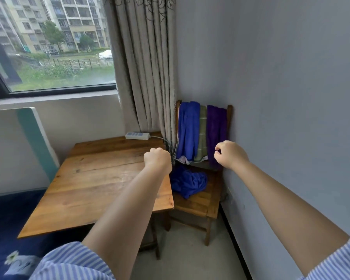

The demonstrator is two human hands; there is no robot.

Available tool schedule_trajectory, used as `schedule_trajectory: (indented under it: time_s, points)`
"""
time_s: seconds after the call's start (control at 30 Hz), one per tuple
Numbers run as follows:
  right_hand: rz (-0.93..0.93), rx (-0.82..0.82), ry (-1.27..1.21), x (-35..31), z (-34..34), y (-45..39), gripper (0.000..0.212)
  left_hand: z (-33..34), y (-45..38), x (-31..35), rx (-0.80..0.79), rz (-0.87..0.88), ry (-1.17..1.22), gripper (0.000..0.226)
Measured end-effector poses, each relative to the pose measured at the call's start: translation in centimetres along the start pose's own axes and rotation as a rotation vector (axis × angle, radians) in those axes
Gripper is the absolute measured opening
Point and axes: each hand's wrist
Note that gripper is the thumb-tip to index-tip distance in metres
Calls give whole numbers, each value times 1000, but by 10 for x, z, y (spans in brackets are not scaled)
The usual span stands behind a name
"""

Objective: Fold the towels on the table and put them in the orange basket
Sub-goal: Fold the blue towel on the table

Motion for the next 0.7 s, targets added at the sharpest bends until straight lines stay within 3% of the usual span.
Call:
schedule_trajectory:
  time_s: [0.47,0.7]
  points:
    - [87,-75,-119,74,54,-292,23,17,-297,12,-82,-17,95,30]
    - [67,-135,-164,62,89,-380,23,28,-394,2,-93,-54,229,28]
Point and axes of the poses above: each hand's wrist, its own y-axis away from the middle knuckle, its own z-axis out of the palm, x = y × z, and after that the axes turned 6 degrees about z, right-handed
